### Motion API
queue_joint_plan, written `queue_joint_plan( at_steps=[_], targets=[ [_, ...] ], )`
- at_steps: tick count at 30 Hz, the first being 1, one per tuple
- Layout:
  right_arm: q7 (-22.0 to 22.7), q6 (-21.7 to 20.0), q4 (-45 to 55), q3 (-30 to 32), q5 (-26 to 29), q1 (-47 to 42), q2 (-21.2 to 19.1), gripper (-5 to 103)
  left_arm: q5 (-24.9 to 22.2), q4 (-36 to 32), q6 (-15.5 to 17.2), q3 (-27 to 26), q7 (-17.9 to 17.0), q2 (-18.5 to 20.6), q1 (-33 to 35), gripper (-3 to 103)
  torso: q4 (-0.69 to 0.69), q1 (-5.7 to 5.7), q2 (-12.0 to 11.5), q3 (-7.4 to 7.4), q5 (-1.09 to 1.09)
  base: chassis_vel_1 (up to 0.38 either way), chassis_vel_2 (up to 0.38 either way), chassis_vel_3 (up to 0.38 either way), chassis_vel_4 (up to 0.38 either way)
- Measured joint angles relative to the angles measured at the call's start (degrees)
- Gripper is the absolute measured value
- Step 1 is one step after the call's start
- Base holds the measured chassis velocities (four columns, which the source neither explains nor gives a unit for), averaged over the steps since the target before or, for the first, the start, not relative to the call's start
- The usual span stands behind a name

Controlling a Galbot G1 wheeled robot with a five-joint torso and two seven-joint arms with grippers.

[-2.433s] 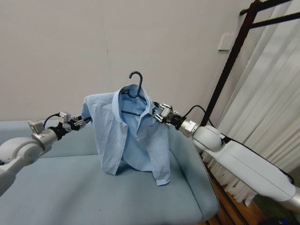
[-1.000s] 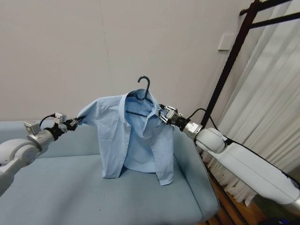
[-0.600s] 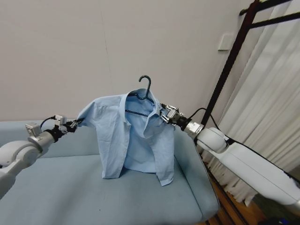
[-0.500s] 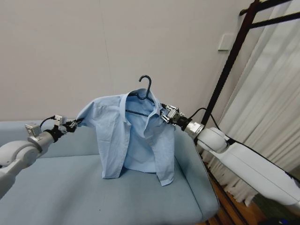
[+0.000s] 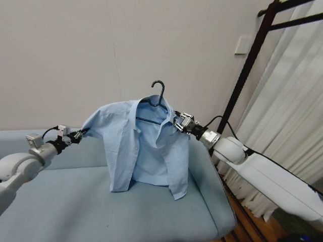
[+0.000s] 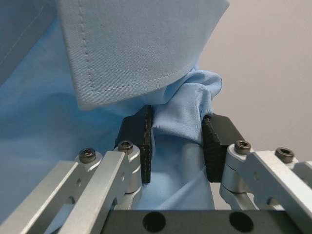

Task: Pick up the clothes from the sofa and hang them on the clothes hanger.

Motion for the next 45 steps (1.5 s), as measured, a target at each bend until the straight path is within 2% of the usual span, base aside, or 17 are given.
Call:
queue_joint_plan(
  at_steps=[4,6,8,11,14,15,17,19,20,22,23,25,28,30,32,38,45],
  targets=[
    [0.2,0.0,0.5,0.0,0.0,0.0,0.0,25,0.1,-0.5,0.0,0.0,0.2,0.1,-0.2,0,0.01,0.00,0.0,0.00,0.00,0.000,0.000,0.000,0.000],
    [0.2,-0.1,1.0,0.0,0.0,0.0,0.0,25,0.1,-1.6,-0.1,0.5,-1.1,0.1,-0.6,-1,0.00,0.00,0.0,0.00,0.00,0.000,0.000,0.000,0.000],
    [0.2,-0.2,1.3,-0.1,0.0,0.0,0.0,25,0.0,-2.5,-0.8,0.9,-1.8,0.1,-0.9,10,-0.01,0.00,0.0,0.00,0.00,0.000,0.000,0.000,0.000],
    [0.2,-0.3,1.5,-0.1,0.1,0.0,0.0,25,-0.1,-3.4,-0.8,0.9,-2.3,0.3,-0.9,15,-0.01,0.00,0.0,0.00,0.00,0.000,0.000,0.000,0.000],
    [0.2,-0.4,1.4,-0.1,0.4,0.0,-0.1,25,-0.7,-4.4,-0.7,-0.4,-2.3,1.2,-0.4,31,0.00,0.00,0.0,0.00,0.00,0.000,0.000,0.000,0.000],
    [0.2,-0.4,1.4,-0.1,0.4,0.0,-0.1,25,-0.7,-4.4,-0.7,-0.4,-2.3,1.2,-0.4,31,0.00,0.00,0.0,0.00,0.00,0.000,0.000,0.000,0.000],
    [0.2,-0.4,1.3,-0.1,0.5,-0.2,-0.2,25,-1.7,-4.9,-0.6,-1.9,-2.2,2.4,-0.2,36,0.01,0.00,0.0,0.00,0.00,0.000,0.000,0.000,0.000],
    [0.2,-0.4,1.3,0.1,0.4,-0.8,-0.1,25,-2.5,-5.0,-0.4,-3.1,-1.5,3.6,-0.2,48,0.00,0.00,0.0,0.00,0.00,0.000,0.000,0.000,0.000],
    [0.2,-0.4,1.3,0.1,0.4,-0.8,-0.1,25,-2.5,-5.0,-0.4,-3.1,-1.5,3.6,-0.2,48,0.00,0.00,0.0,0.00,0.00,0.000,0.000,0.000,0.000],
    [0.2,-0.4,0.9,0.5,0.2,-1.5,0.1,25,-3.6,-4.8,-0.3,-4.4,-0.6,5.1,-0.5,58,0.00,0.00,0.0,0.00,0.01,0.000,0.000,0.000,0.000],
    [0.2,-0.4,0.9,0.5,0.2,-1.5,0.1,25,-3.6,-4.8,-0.3,-4.4,-0.6,5.1,-0.5,58,0.00,0.00,0.0,0.00,0.01,0.000,0.000,0.000,0.000],
    [0.2,-0.6,0.7,0.9,-0.2,-1.9,0.3,25,-5.0,-4.8,-0.2,-5.3,-0.2,6.6,-1.1,70,0.00,0.00,0.0,0.00,-0.01,0.000,0.000,0.000,0.000],
    [0.2,-0.8,0.5,1.1,-0.5,-1.7,0.6,25,-7.1,-4.8,0.2,-5.7,0.7,8.4,-2.2,76,0.00,0.00,0.0,0.00,0.00,0.000,0.000,0.000,0.000],
    [-0.9,0.6,-0.4,1.1,-1.4,-1.1,0.8,25,-9.7,-4.5,0.6,-5.8,2.1,10.7,-3.5,86,-0.01,0.00,0.0,0.00,0.00,0.000,0.000,0.000,0.000],
    [-2.9,4.5,-1.9,1.0,-3.4,0.0,1.3,25,-12.3,-4.2,1.0,-5.5,3.9,13.1,-4.6,96,-0.01,0.00,0.0,0.00,0.02,0.000,0.000,0.000,0.000],
    [-7.1,11.0,-5.7,-0.4,-7.7,3.9,3.8,24,-18.1,-4.6,3.1,-4.0,8.0,18.7,-7.3,100,-0.01,0.00,0.0,0.00,-0.01,0.000,0.000,0.000,0.000],
    [-9.1,14.7,-9.1,-3.0,-11.8,8.8,6.9,24,-24.8,-5.6,4.6,-4.1,11.0,25.3,-7.7,100,0.03,0.00,0.0,0.00,-0.03,0.000,0.000,0.000,0.000]
  ],
)
